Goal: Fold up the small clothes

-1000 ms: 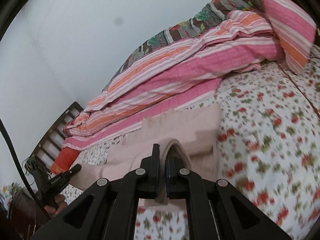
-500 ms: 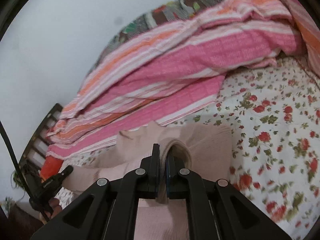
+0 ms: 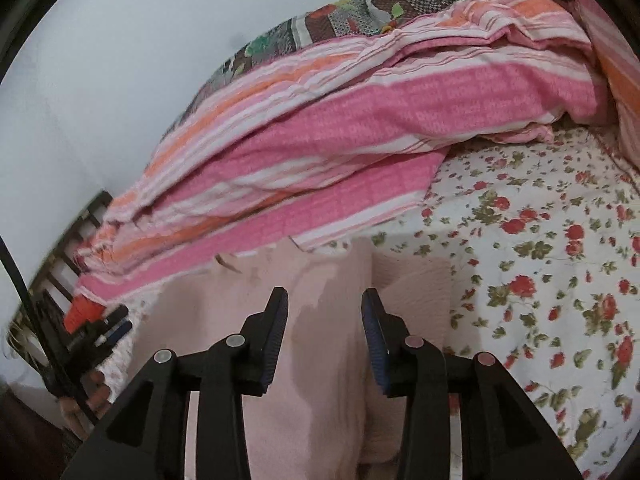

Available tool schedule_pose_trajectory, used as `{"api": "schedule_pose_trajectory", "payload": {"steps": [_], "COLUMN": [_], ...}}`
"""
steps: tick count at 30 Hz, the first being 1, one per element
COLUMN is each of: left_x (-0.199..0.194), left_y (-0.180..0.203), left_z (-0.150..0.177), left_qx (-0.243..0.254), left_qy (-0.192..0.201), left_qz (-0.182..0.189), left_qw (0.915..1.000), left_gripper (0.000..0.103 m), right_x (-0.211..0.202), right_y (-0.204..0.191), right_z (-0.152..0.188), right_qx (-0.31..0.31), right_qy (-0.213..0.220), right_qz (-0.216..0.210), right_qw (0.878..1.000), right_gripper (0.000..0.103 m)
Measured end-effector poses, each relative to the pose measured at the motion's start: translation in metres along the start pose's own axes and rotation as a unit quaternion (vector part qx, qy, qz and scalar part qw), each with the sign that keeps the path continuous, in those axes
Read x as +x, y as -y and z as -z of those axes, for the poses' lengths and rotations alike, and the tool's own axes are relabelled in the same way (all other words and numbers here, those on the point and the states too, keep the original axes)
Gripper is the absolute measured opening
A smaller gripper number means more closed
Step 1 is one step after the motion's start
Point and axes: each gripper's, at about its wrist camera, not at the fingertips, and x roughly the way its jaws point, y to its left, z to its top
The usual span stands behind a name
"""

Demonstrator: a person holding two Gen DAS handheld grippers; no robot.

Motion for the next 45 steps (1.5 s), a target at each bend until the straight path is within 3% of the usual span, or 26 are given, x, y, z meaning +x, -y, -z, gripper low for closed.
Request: {"api": "schedule_pose_trajectory", "payload": {"steps": [9, 12, 14, 22, 25, 30, 33, 41, 45], "left_x": [-0.008, -0.020, -0.029, -0.070, -0.082, -0.091, -0.093, -0.066, -0.053], "left_y": [0.009, 0.017, 0.017, 0.008, 0.000, -0.015, -0.018, -0.016, -0.012], "left_z": [0.007, 0.014, 0.022, 0.070, 0.088, 0.115, 0.121, 0.112, 0.103], "left_qx": [0.014, 0.036, 0.036, 0.043, 0.020, -0.028, -0.036, -0.049, -0.040], "left_qy": [-0.016, -0.006, -0.004, -0.021, -0.036, -0.063, -0.055, -0.050, -0.041], "left_qz": [-0.022, -0.041, -0.040, -0.023, -0.015, -0.001, 0.006, 0.020, 0.022], "left_qw": [0.9995, 0.9985, 0.9985, 0.9986, 0.9991, 0.9976, 0.9978, 0.9973, 0.9981], "left_gripper": [0.061, 0.062, 0.062, 0.064, 0.064, 0.064, 0.064, 0.067, 0.067], "right_x": [-0.020, -0.036, -0.047, -0.070, -0.072, -0.083, -0.084, -0.066, -0.051], "right_y": [0.001, -0.001, -0.003, -0.004, -0.003, 0.001, 0.003, 0.006, 0.005], "right_z": [0.005, 0.006, 0.011, 0.072, 0.089, 0.111, 0.116, 0.111, 0.105], "right_qx": [-0.017, -0.021, -0.023, -0.039, -0.044, -0.044, -0.040, -0.003, 0.003], "right_qy": [-0.010, -0.007, -0.003, -0.030, -0.043, -0.053, -0.054, -0.064, -0.064], "right_qz": [0.040, 0.047, 0.051, 0.055, 0.065, 0.056, 0.046, -0.004, -0.001], "right_qw": [0.999, 0.999, 0.998, 0.997, 0.996, 0.996, 0.997, 0.998, 0.998], "right_gripper": [0.038, 0.052, 0.055, 0.058, 0.058, 0.058, 0.058, 0.058, 0.058]}}
